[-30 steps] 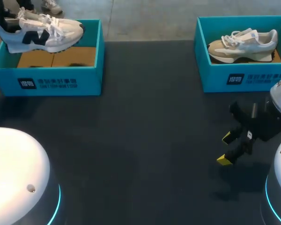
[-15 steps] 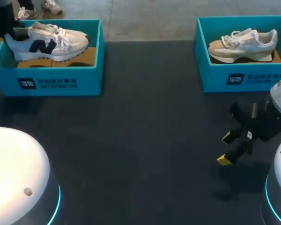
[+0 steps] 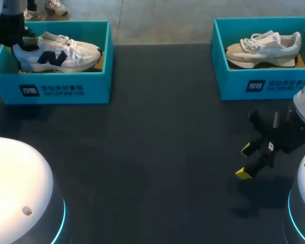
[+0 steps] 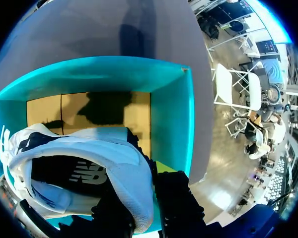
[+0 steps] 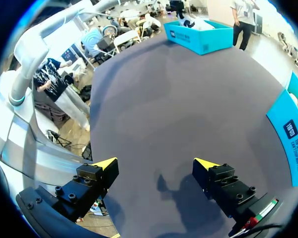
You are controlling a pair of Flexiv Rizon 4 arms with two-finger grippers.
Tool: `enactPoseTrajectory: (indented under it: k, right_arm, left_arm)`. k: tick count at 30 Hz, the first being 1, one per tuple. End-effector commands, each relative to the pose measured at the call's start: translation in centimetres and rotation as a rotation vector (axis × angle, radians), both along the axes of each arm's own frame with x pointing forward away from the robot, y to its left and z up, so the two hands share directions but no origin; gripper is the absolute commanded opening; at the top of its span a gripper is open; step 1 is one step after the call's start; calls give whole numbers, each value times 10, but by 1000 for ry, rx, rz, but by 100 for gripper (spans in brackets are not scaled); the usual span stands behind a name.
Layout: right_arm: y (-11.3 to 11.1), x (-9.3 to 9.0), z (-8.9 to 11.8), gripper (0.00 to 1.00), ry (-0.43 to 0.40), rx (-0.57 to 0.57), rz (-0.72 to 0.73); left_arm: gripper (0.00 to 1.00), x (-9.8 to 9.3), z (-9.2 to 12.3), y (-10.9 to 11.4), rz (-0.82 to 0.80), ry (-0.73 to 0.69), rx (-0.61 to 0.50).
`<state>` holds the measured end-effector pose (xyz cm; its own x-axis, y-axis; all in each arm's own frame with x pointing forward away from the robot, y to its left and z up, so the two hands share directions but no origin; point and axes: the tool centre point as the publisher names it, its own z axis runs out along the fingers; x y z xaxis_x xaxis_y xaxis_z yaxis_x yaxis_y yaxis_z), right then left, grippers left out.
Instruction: Take the shoe out of the shoebox, open the shoe tongue, remove and reinsert the insole, then place the shoe into the shoebox
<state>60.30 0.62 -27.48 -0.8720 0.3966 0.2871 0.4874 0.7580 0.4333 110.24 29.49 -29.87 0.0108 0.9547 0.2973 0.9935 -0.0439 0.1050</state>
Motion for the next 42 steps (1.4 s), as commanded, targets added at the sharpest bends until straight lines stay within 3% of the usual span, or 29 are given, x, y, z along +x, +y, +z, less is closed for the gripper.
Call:
enactPoseTrajectory:
  k: [1, 23, 42]
  right_arm:
    - [0, -2, 0, 100, -2, 0, -2]
    - [0, -2, 0, 100, -2, 0, -2]
    - [0, -2, 0, 100, -2, 0, -2]
  left_arm:
    - [0, -3, -3, -2, -9, 2, -2]
    - [0, -32, -19, 8, -31, 51, -6]
    - [0, -33, -42, 14, -23, 102, 15]
